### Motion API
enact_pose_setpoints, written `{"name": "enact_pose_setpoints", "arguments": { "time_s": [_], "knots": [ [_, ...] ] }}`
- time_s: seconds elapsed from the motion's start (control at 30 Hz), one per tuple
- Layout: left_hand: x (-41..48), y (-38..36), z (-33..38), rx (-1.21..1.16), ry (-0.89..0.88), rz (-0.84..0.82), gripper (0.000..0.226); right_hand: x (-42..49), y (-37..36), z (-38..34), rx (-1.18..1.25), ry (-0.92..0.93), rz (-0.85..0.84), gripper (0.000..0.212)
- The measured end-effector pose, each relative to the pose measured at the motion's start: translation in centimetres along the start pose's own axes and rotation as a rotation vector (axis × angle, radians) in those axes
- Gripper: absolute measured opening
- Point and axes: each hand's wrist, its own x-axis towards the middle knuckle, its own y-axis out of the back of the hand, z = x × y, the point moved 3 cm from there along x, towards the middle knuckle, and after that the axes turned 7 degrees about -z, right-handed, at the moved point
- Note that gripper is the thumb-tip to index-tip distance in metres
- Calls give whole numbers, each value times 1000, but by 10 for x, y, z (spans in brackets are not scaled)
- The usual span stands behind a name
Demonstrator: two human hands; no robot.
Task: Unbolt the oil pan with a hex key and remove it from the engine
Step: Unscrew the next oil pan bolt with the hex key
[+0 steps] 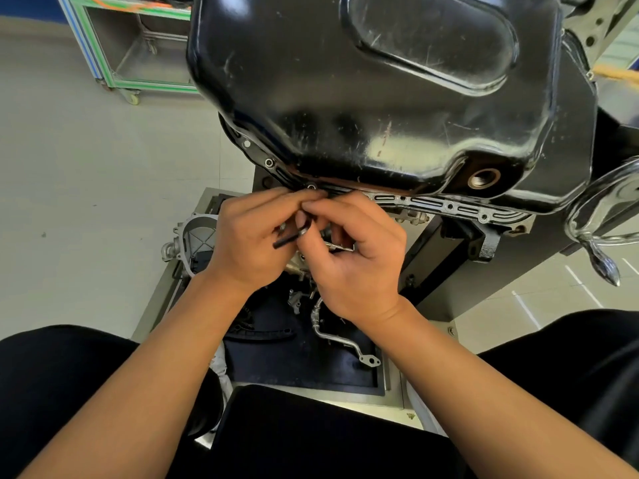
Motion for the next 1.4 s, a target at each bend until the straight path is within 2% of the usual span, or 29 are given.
{"name": "enact_pose_setpoints", "arguments": {
  "time_s": [0.1, 0.2, 0.33, 0.47, 0.6, 0.73, 1.0, 1.17, 1.3, 1.33, 1.4],
  "knots": [
    [1, 0, -1, 77, 42, 72, 6, -1, -1, -2, -9, -2, 0, 18],
    [4, -1, 0, 43, 50, 116, 3, -2, 0, -1, -3, 3, 9, 17],
    [2, 0, 0, 15, -10, 29, 17, -1, 2, 2, -22, 9, 18, 17],
    [2, 0, -1, 24, 35, 38, 3, 0, 1, 1, -12, -5, 7, 16],
    [3, 0, -2, 17, 67, 93, 4, -1, 1, -2, 5, 1, 10, 15],
    [1, -2, 0, 2, -9, -5, 22, 1, 2, -1, -3, -8, 8, 13],
    [5, 1, 3, 111, 47, 85, 5, -1, 2, -4, -3, 39, -1, 17],
    [4, 0, 2, 77, -45, 8, 19, 0, 4, 0, 14, 42, 0, 16],
    [2, -2, 3, 98, -26, 49, 12, -1, 4, 1, -2, 29, 4, 15],
    [3, -2, 4, 87, -4, 79, 15, -2, 4, 0, -2, 30, 4, 15],
    [5, -1, 6, 45, 32, 105, 38, -3, 4, 0, 1, 33, -1, 15]
  ]
}}
